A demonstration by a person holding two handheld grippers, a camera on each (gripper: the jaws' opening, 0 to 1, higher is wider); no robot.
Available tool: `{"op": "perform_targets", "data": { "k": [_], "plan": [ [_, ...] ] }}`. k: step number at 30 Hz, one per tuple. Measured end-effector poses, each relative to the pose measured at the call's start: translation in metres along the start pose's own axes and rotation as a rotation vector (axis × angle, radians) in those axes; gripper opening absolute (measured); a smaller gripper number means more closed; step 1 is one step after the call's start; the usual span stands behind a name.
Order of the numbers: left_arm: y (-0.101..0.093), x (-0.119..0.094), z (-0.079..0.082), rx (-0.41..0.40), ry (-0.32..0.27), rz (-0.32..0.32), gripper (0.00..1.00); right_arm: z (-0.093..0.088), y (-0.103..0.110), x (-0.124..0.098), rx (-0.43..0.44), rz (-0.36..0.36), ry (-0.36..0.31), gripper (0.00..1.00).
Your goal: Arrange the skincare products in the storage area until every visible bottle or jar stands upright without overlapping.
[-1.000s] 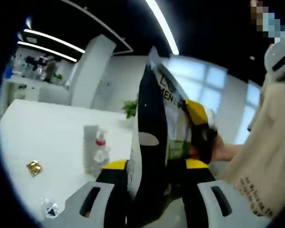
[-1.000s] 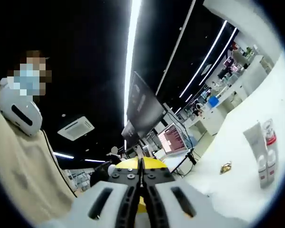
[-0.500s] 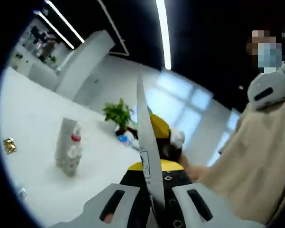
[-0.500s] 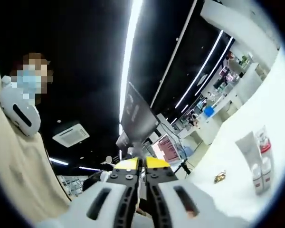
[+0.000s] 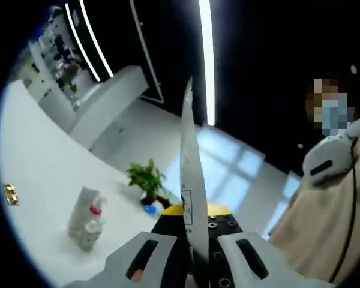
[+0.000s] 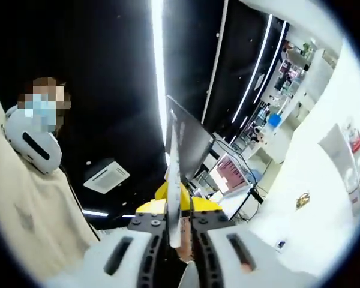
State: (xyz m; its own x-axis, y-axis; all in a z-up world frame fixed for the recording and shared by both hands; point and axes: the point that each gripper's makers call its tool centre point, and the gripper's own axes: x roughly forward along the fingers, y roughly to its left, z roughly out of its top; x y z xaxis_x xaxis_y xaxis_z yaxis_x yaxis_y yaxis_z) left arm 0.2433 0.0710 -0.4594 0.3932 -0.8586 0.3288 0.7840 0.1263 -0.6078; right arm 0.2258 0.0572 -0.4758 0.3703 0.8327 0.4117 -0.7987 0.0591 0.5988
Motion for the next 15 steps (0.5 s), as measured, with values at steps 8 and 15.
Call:
{"op": "perform_targets", "data": {
  "k": [8, 15],
  "plan": [
    [0.017, 0.003, -0.014, 0.017, 0.039, 0.019, 0.02, 0.009, -0.015, -0.008, -0.052, -0.068, -0.010, 0.01],
    [0.031, 0.010, -0.040, -0.011, 0.088, 0.075, 0.06, 0.020, -0.033, -0.016, -0.034, -0.130, -0.037, 0.01]
  ]
}}
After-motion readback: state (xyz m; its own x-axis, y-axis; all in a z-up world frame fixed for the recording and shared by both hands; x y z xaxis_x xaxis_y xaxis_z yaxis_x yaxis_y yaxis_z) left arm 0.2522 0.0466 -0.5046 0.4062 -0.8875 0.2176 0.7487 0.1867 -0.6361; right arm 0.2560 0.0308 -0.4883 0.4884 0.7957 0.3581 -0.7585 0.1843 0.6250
